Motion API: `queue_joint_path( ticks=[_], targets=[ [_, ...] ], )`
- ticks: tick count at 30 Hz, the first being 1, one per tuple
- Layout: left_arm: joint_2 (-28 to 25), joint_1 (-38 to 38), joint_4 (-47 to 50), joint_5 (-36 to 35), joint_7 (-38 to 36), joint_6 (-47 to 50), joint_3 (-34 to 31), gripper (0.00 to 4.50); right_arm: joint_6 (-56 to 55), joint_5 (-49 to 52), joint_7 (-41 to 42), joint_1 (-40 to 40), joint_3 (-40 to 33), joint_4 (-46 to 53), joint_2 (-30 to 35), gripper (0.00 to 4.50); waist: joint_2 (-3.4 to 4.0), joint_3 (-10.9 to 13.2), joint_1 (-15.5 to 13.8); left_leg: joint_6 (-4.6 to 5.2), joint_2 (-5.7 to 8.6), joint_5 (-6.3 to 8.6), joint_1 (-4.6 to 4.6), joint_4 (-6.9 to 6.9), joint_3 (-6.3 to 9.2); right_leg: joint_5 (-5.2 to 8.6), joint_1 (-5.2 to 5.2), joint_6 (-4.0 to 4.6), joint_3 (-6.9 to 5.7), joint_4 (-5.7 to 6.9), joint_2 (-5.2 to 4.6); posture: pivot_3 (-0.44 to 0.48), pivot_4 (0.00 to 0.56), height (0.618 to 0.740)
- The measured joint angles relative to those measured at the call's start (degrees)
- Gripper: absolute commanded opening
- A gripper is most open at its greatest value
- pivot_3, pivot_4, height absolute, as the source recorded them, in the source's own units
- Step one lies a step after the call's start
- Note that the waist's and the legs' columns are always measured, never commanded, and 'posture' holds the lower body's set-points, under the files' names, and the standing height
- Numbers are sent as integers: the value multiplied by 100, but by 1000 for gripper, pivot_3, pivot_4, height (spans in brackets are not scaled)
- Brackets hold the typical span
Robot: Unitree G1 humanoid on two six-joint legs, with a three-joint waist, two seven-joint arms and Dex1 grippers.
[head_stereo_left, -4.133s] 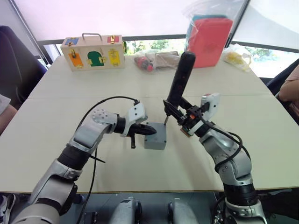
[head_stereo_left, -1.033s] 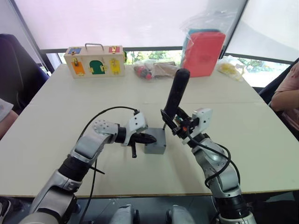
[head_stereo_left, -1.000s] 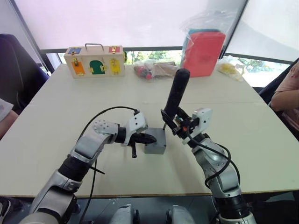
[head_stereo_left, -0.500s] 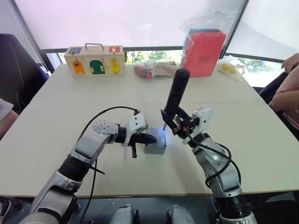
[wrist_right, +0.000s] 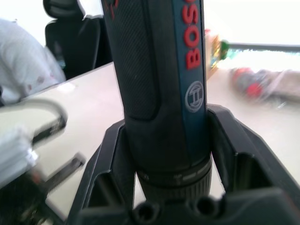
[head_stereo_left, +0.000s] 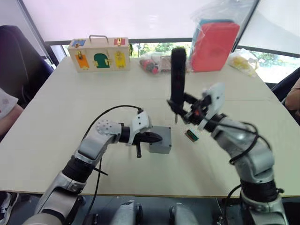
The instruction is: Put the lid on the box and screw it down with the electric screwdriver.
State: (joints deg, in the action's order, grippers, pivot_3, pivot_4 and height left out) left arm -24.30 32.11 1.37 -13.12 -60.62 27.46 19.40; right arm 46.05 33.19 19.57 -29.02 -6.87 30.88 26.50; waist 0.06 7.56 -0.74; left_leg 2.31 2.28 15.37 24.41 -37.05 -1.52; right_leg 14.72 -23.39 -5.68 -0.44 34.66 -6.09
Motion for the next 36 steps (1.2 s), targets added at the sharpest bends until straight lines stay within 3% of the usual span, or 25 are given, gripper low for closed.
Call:
queue_joint_path(
  ticks=[5, 7, 10, 13, 15, 22, 34, 36],
  targets=[
    [192, -4, -91, -40, 138, -45, -88, 0, 1485, 1264, -682, -1177, -1006, -357, 53, 1792, 11, 24, 9, 0, -1, -1, 0, 4, 0, 0, -5, 0, -4, 9, 0, 0, 150, 740],
    [282, -5, -110, -269, 188, 145, -253, 0, 2523, 1731, -822, -1699, -1455, -930, 423, 1792, 7, 51, -2, 0, -1, -1, 3, -6, 1, 1, -5, 1, -7, 17, -4, 0, 150, 740],
    [85, 1, 76, -654, 149, 654, -575, 0, 4177, 2059, -718, -1941, -1646, -2028, 1692, 1792, -7, 111, 1, 2, -1, -2, 18, -6, 0, 2, -8, 3, -19, 6, -13, 0, 150, 740],
    [-416, 18, 634, -917, -120, 887, -735, 0, 4604, 2420, -566, -1416, -1125, -2915, 2909, 1792, 6, 122, 16, 9, 0, 1, 78, 3, -3, 1, -62, 0, -26, -11, -13, 0, 150, 740],
    [-753, 41, 1022, -1019, -335, 988, -757, 0, 4606, 2868, -460, -1058, -735, -3541, 3364, 1792, 37, 136, 59, -28, 1, -25, 105, -1, -23, -16, -97, -30, -29, -6, -12, 0, 150, 740],
    [-1251, -72, 1720, -1090, -666, 999, -485, 0, 4607, 3462, -722, -859, 32, -4702, 3601, 1792, 34, 164, 137, -1, -4, -14, 96, -28, -26, -16, -100, -39, -36, 35, 6, 0, 150, 740],
    [-1285, -149, 1888, -1128, -453, 1197, -452, 0, 4608, 3500, -1088, -880, 406, -5154, 3342, 1792, 17, 189, 126, 22, -10, -54, 100, -65, -21, -64, -91, -80, -31, 50, 16, 0, 150, 740],
    [-1292, -141, 1882, -1130, -446, 1200, -460, 0, 4608, 3425, -1094, -939, 402, -5157, 3310, 2794, 17, 189, 127, 23, -10, -54, 101, -65, -21, -66, -90, -83, -31, 50, 18, 0, 150, 740]
  ],
)
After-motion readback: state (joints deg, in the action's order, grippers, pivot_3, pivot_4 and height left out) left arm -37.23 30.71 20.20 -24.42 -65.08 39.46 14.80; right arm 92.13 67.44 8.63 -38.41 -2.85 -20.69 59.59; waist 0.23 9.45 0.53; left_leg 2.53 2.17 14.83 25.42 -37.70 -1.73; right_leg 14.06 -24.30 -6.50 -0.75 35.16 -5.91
